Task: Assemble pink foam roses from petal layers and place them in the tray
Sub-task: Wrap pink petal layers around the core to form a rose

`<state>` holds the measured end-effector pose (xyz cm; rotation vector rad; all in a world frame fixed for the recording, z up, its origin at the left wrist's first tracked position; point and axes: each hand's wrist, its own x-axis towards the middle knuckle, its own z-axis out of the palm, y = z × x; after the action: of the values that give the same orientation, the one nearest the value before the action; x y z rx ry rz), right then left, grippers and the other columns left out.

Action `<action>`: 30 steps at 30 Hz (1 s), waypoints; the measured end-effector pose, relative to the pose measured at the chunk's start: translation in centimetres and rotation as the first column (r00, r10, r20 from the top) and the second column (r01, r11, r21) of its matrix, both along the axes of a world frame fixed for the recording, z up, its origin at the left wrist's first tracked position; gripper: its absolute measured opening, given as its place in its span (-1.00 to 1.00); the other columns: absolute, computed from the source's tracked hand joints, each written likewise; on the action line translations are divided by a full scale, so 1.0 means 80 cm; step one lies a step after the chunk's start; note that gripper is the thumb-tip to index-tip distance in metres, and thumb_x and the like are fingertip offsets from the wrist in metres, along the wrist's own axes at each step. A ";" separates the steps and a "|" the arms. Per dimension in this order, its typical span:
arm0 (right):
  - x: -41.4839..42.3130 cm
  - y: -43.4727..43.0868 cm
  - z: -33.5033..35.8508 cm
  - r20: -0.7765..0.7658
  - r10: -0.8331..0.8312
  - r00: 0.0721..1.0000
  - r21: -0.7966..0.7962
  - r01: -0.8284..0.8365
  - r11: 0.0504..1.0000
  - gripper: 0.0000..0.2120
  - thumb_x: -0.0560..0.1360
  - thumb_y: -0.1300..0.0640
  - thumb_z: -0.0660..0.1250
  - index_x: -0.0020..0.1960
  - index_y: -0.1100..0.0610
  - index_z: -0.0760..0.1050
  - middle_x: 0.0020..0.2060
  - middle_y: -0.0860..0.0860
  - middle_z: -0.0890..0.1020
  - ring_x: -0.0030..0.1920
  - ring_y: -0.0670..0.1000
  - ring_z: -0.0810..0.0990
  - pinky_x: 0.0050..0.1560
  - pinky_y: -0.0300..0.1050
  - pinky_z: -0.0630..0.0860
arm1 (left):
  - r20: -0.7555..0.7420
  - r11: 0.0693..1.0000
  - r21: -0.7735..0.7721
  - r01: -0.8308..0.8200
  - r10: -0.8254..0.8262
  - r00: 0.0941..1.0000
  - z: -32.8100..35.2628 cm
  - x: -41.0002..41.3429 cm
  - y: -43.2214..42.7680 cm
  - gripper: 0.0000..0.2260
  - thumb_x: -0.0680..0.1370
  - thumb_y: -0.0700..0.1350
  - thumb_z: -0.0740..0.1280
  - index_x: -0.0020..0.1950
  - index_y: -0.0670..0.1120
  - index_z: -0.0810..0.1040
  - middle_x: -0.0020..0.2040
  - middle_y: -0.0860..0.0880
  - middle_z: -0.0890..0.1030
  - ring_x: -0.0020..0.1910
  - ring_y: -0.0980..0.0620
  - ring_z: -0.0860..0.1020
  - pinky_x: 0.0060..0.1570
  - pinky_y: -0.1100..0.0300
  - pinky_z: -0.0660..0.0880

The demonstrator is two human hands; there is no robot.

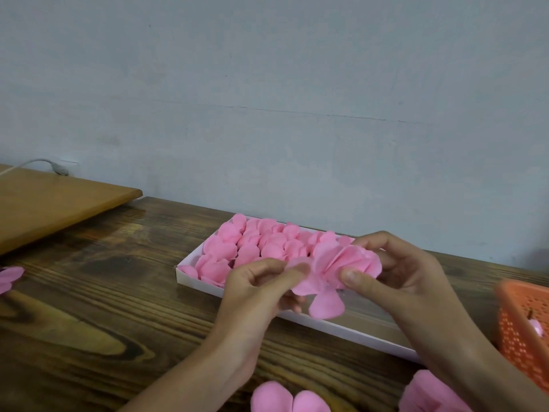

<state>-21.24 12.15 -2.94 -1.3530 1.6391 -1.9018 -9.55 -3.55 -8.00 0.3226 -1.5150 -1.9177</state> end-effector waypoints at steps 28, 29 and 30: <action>0.062 -0.025 -0.036 -0.474 -0.225 0.851 0.168 0.338 0.926 -0.66 0.22 0.01 0.63 -0.07 -0.22 0.62 -0.07 -0.25 0.61 -0.10 -0.11 0.63 -0.19 -0.28 0.56 | -0.185 0.818 0.556 0.145 -0.048 0.982 -0.013 -0.018 0.049 -0.53 0.48 0.29 0.31 -0.34 -0.07 0.67 -0.30 -0.13 0.64 -0.31 -0.04 0.70 -0.32 0.14 0.63; 0.063 -0.026 -0.037 -0.511 -0.245 0.824 0.153 0.368 0.917 -0.65 0.20 -0.06 0.59 -0.05 -0.25 0.61 -0.11 -0.23 0.62 -0.12 -0.10 0.62 -0.19 -0.27 0.54 | -0.194 0.811 0.570 0.130 -0.021 0.981 -0.011 -0.018 0.049 -0.52 0.49 0.28 0.30 -0.38 -0.06 0.66 -0.35 -0.12 0.62 -0.36 -0.03 0.68 -0.38 0.17 0.61; 0.063 -0.027 -0.039 -0.545 -0.254 0.799 0.144 0.388 0.910 -0.64 0.19 -0.11 0.53 -0.02 -0.24 0.59 -0.13 -0.23 0.64 -0.14 -0.10 0.61 -0.19 -0.20 0.55 | -0.173 0.809 0.578 0.103 -0.002 0.985 -0.010 -0.018 0.049 -0.50 0.53 0.27 0.29 -0.43 -0.05 0.65 -0.39 -0.10 0.61 -0.41 -0.02 0.66 -0.43 0.19 0.59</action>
<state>-16.17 9.99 -6.10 -1.6535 2.4220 -1.4748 -10.96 0.37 -8.81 0.3772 -0.7937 -2.3662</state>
